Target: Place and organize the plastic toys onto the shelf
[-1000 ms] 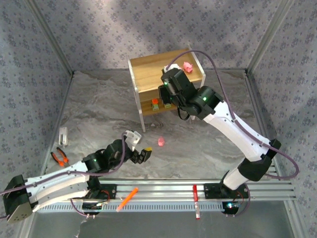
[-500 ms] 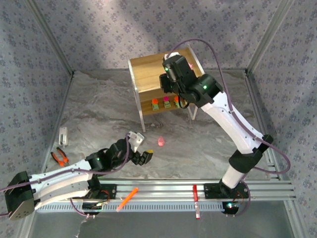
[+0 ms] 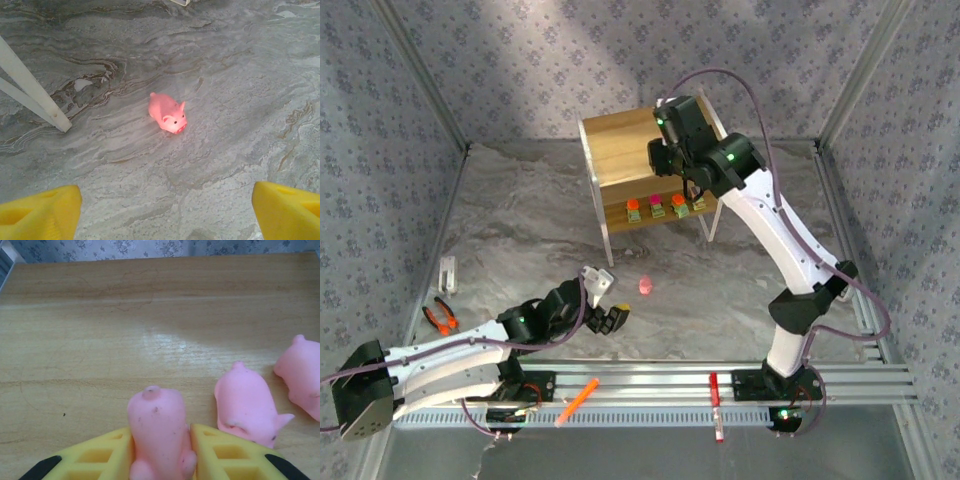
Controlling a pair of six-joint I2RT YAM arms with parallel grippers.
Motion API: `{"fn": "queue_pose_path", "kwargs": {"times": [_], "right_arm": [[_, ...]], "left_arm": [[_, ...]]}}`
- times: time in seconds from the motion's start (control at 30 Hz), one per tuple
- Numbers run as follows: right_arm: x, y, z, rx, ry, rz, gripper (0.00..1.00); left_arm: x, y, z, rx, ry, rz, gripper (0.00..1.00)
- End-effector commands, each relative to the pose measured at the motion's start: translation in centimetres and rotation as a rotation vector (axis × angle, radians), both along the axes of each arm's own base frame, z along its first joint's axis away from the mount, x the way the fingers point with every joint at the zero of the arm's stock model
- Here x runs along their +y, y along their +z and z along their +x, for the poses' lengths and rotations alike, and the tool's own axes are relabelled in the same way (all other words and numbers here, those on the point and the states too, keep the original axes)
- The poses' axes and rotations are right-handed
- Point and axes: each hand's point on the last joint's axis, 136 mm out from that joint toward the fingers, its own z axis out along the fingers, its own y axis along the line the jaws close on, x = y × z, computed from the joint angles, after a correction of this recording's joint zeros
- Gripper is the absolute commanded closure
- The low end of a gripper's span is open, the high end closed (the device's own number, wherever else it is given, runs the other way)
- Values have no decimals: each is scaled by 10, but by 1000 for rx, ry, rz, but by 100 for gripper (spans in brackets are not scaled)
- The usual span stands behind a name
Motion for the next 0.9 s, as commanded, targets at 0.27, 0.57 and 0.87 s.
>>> {"fn": "queue_pose_path", "kwargs": {"times": [0.27,0.57,0.87], "right_arm": [[-1,-1,0,15,20,-24,67],[0,-6,2,29,20,-28,66],[2,-12,5,43,21,-32,63]], "left_arm": [[-10,21,2,-30,-17,-42,12],[-10,21,2,-30,-16,-42,12],[-10,21,3,-29,-15,-39,12]]}}
